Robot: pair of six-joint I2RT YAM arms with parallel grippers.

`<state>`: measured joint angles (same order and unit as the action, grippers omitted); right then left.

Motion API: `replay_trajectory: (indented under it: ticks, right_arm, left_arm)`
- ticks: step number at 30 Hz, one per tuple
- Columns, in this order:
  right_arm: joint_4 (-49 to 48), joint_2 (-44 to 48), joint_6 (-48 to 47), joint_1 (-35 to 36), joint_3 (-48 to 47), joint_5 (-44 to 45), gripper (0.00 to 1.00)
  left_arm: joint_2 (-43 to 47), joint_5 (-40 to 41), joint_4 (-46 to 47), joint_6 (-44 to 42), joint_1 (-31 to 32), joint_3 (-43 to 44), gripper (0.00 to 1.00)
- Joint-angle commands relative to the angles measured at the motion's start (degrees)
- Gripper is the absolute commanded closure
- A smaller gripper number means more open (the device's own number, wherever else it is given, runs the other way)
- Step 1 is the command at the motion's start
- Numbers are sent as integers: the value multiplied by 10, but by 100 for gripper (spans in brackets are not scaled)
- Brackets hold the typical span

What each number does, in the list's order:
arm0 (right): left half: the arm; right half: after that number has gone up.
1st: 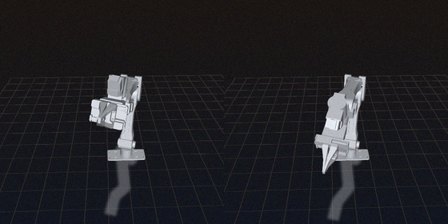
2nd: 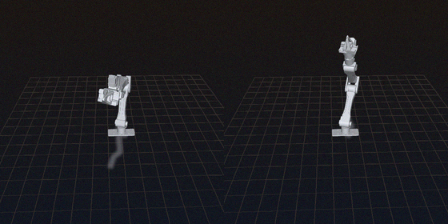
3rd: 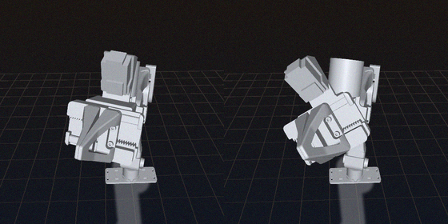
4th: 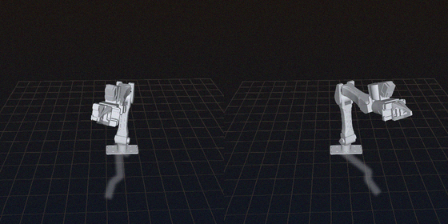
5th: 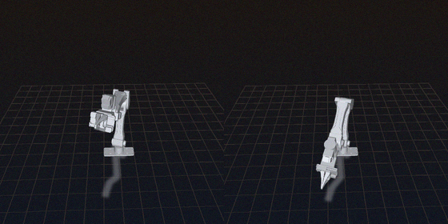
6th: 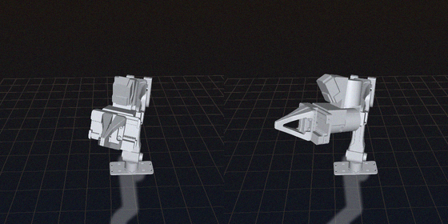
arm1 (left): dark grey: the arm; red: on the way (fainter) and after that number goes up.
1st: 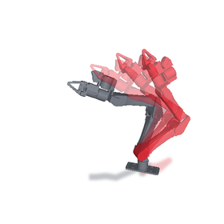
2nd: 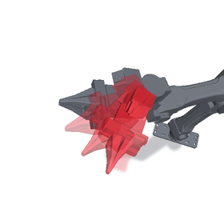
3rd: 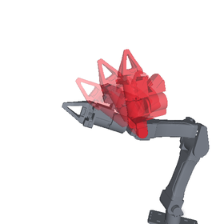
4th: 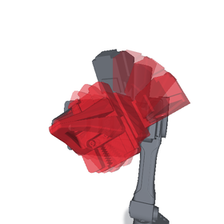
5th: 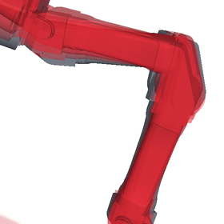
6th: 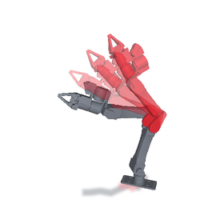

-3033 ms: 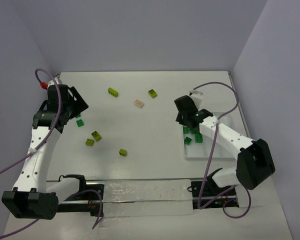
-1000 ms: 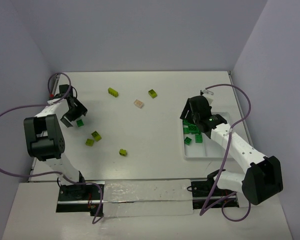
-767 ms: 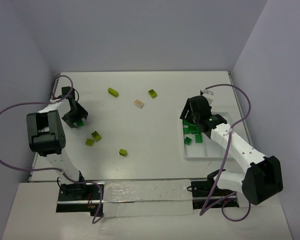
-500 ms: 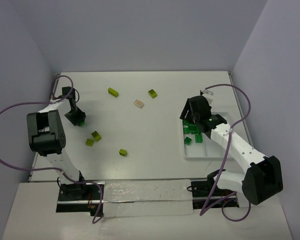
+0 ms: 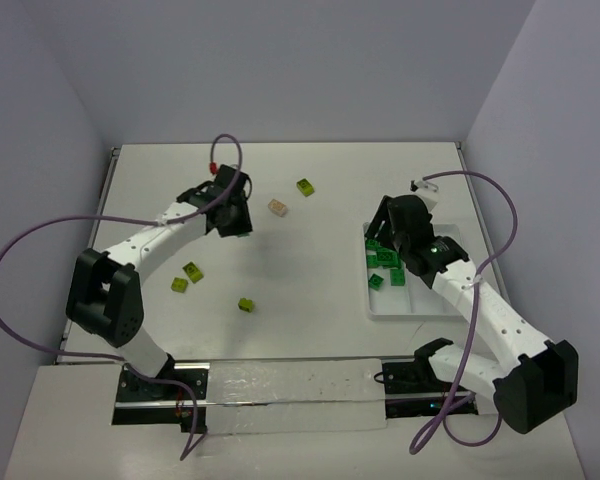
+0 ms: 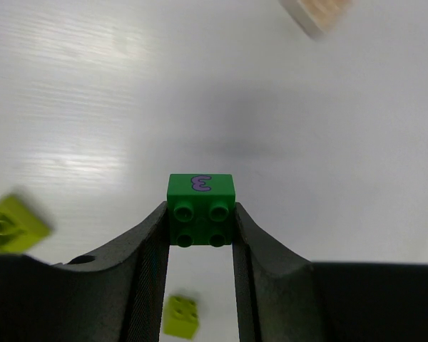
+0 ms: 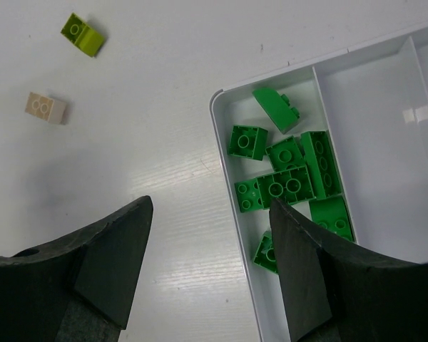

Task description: Sort the legos into containers by color

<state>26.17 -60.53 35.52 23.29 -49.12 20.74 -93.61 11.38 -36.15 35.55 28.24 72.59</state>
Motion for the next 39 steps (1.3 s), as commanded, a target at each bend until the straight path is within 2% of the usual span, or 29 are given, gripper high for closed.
replay_trajectory:
  ticks: [1, 7, 12, 15, 18, 20, 23, 26, 29, 35, 39]
  right_arm:
    - [22, 27, 14, 5, -3, 30, 26]
    - [41, 39, 11, 5, -5, 43, 26]
    - [49, 49, 10, 5, 0, 45, 26]
    - [53, 51, 10, 5, 1, 44, 26]
    - [53, 50, 9, 6, 3, 42, 26]
    - [54, 47, 9, 8, 3, 39, 26]
    - [52, 35, 6, 18, -2, 35, 26]
    - [51, 25, 7, 38, -8, 36, 26]
    - [43, 6, 11, 83, -13, 35, 26]
    - [-3, -75, 14, 183, -23, 20, 23]
    - [-29, -162, 10, 224, -50, -15, 16]
  left_arm:
    - [-10, -38, 8, 32, 80, 0, 93]
    - [-88, -33, 44, 55, 171, 26, 90]
    - [-149, -41, 67, 62, 206, 43, 89]
    - [-167, -44, 73, 68, 211, 51, 82]
    - [-182, -52, 74, 67, 217, 56, 58]
    - [-182, -53, 71, 64, 219, 60, 34]
    - [-160, -46, 57, 55, 219, 69, 9]
    - [-131, -22, 29, 45, 215, 84, 3]
    - [-71, -10, 3, 41, 182, 74, 3]
    - [94, -48, -19, 33, -1, -29, 4]
    - [164, -12, -49, 25, -99, -48, 4]
